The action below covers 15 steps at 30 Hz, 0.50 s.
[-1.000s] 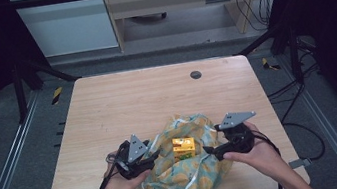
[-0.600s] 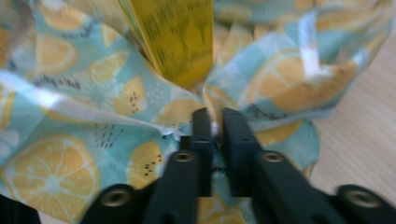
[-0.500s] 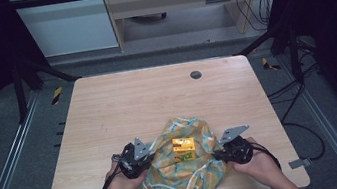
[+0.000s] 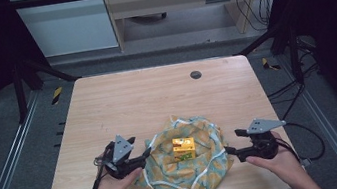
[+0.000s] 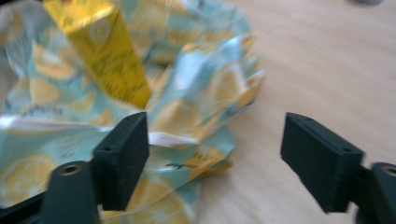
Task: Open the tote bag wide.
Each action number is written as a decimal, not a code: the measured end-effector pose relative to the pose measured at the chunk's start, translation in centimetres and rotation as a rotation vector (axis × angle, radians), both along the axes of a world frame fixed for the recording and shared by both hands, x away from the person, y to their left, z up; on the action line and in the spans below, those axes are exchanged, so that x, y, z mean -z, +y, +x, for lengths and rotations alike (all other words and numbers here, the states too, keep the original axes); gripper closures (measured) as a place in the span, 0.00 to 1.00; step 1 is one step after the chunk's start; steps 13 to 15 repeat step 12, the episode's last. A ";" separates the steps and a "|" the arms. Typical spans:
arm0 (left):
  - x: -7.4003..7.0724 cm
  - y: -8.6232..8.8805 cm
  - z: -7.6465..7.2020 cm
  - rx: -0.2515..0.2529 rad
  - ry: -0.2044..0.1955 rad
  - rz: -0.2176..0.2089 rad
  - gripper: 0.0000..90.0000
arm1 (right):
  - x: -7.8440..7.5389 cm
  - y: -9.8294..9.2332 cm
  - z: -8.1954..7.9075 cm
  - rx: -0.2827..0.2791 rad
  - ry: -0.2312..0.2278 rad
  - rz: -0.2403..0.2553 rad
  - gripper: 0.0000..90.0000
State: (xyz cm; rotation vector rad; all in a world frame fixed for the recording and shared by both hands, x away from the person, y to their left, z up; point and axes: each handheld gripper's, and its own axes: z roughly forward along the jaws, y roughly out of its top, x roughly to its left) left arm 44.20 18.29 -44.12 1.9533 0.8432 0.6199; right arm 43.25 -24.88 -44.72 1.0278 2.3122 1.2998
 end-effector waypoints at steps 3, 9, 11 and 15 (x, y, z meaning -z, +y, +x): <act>-0.6 2.2 0.5 -0.074 -0.003 -0.026 0.25 | -0.3 -0.8 0.4 0.080 -0.016 0.036 0.16; 0.3 8.0 1.7 -0.248 0.054 0.019 0.14 | 1.7 -1.9 1.7 0.274 0.001 -0.003 0.10; 0.7 9.6 2.0 -0.287 0.078 0.006 0.13 | 2.3 -2.3 1.8 0.319 0.024 -0.030 0.10; 0.9 10.5 2.3 -0.304 0.096 -0.023 0.11 | 2.5 -2.5 1.8 0.333 0.029 -0.036 0.10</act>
